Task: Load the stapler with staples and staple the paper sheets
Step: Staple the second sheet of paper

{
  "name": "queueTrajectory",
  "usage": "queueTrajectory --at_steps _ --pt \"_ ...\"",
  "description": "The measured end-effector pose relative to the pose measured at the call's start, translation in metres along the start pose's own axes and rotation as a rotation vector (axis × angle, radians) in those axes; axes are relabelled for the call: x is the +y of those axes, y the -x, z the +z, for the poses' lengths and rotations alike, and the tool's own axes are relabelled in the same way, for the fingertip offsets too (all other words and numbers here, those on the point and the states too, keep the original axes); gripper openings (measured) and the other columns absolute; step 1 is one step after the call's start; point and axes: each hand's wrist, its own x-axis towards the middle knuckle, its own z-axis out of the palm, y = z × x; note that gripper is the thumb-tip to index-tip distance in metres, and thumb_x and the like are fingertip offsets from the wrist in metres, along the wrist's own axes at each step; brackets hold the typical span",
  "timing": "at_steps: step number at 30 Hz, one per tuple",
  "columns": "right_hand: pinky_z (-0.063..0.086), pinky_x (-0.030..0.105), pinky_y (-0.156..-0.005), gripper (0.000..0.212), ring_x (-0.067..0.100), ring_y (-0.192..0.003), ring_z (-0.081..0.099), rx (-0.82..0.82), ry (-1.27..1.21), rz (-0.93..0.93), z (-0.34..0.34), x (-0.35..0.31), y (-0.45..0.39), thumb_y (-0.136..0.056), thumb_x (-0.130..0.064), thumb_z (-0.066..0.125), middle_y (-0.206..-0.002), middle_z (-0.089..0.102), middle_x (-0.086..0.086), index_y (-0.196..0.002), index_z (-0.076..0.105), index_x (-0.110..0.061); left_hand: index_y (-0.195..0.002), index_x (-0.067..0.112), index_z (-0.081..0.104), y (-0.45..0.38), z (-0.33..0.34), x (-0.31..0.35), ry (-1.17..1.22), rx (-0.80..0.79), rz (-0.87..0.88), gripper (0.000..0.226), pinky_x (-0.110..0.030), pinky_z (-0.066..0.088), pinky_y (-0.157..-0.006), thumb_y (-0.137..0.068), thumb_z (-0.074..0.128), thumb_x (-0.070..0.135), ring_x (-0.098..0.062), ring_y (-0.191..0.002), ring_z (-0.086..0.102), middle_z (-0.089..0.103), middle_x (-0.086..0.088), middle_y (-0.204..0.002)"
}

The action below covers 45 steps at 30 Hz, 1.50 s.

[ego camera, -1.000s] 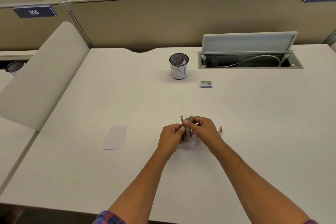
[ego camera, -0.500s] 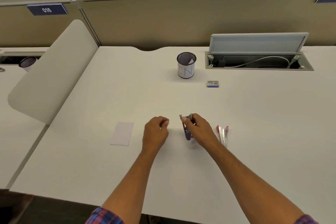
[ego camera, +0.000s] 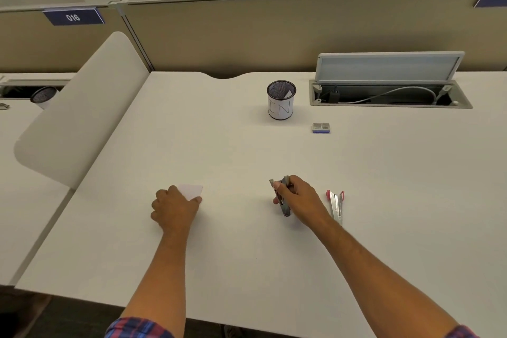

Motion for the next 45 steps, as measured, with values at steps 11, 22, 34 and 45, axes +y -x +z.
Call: queueTrajectory --at_steps 11,22,34,45 --pt "0.053 0.034 -0.060 0.037 0.009 -0.071 0.072 -0.021 -0.022 0.018 0.000 0.002 -0.004 -0.096 -0.056 0.060 -0.072 0.076 -0.005 -0.088 0.056 -0.020 -0.124 0.013 0.056 -0.017 -0.001 0.002 0.070 -0.031 -0.024 0.063 -0.042 0.039 -0.096 -0.074 0.085 0.040 -0.042 -0.117 0.055 0.066 -0.015 -0.118" --pt "0.050 0.028 -0.059 0.039 0.013 -0.059 0.059 -0.084 -0.165 0.006 0.005 -0.007 -0.004 -0.088 -0.055 0.072 -0.068 0.063 -0.003 -0.097 0.056 -0.021 -0.100 0.017 0.065 0.013 0.011 0.036 0.641 -0.154 0.284 0.028 -0.028 0.048 -0.066 -0.081 0.084 0.024 -0.022 -0.085 0.066 0.069 -0.003 -0.095" --pt "0.034 0.022 -0.043 0.050 0.014 -0.042 0.040 -0.006 -0.330 0.031 -0.013 -0.015 -0.009 -0.074 -0.038 0.091 -0.067 0.057 0.011 -0.095 0.071 0.003 -0.103 0.027 0.073 0.077 0.040 0.094 0.981 -0.515 0.362 0.048 -0.026 0.057 -0.073 -0.066 0.086 0.054 -0.009 -0.089 0.071 0.077 0.007 -0.097" --pt "0.036 0.023 -0.041 0.025 0.012 -0.046 0.044 0.047 -0.356 0.071 -0.032 -0.016 -0.009 -0.077 -0.021 0.089 -0.062 0.057 -0.001 -0.087 0.070 -0.008 -0.115 0.021 0.067 0.088 0.038 0.112 0.987 -0.591 0.366 0.060 -0.040 0.063 -0.081 -0.062 0.092 0.036 -0.026 -0.099 0.071 0.074 -0.006 -0.110"
